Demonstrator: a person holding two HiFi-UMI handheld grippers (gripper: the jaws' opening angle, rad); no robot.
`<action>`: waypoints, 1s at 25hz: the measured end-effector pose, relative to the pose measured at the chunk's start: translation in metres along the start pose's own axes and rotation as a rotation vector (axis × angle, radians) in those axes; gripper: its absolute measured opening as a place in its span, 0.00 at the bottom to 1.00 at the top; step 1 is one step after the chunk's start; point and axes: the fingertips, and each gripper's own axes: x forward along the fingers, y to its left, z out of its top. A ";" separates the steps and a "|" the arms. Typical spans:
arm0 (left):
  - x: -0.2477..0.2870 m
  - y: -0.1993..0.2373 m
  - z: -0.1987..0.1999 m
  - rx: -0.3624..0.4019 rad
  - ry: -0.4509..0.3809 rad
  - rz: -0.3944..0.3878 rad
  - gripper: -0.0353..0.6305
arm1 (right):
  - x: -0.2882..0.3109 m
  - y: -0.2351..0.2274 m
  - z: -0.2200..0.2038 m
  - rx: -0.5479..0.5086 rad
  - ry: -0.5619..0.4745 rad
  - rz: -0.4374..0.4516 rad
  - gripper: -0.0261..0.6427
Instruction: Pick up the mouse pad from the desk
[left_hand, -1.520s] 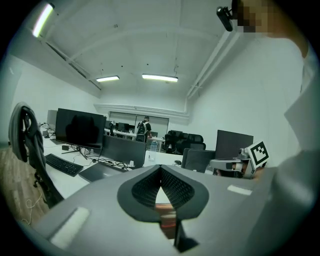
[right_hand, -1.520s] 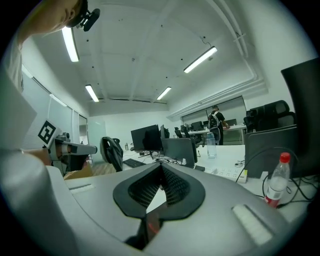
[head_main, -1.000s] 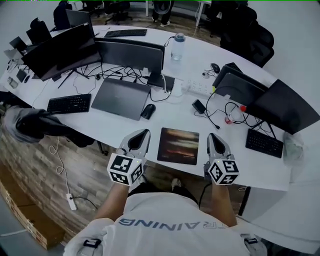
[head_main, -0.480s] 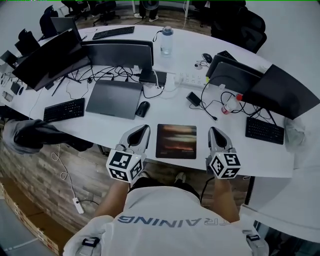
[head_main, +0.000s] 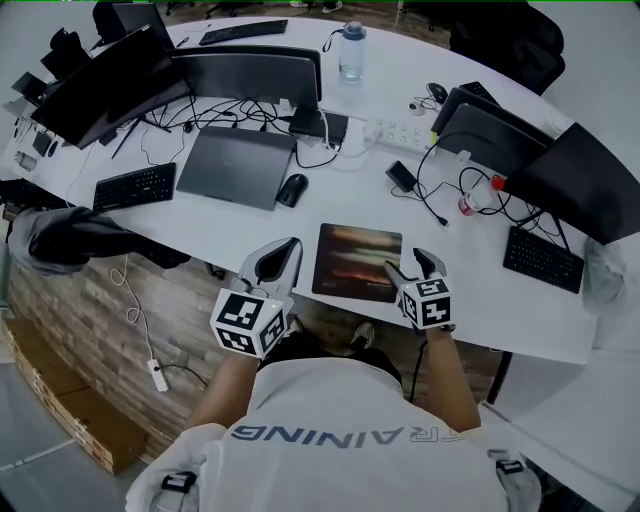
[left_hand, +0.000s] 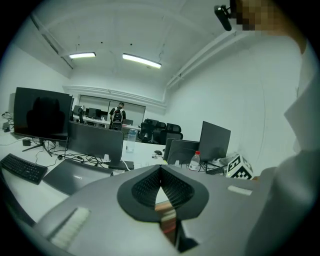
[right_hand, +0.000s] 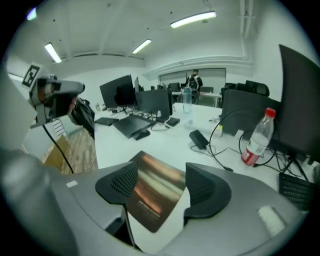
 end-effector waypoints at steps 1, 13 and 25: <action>-0.002 0.002 -0.002 -0.003 0.003 0.010 0.05 | 0.010 0.003 -0.012 -0.013 0.037 0.011 0.52; -0.005 0.018 -0.034 -0.060 0.051 0.072 0.05 | 0.086 0.019 -0.132 -0.121 0.381 0.089 0.53; -0.001 0.018 -0.049 -0.093 0.072 0.035 0.05 | 0.087 0.017 -0.131 -0.115 0.438 0.058 0.38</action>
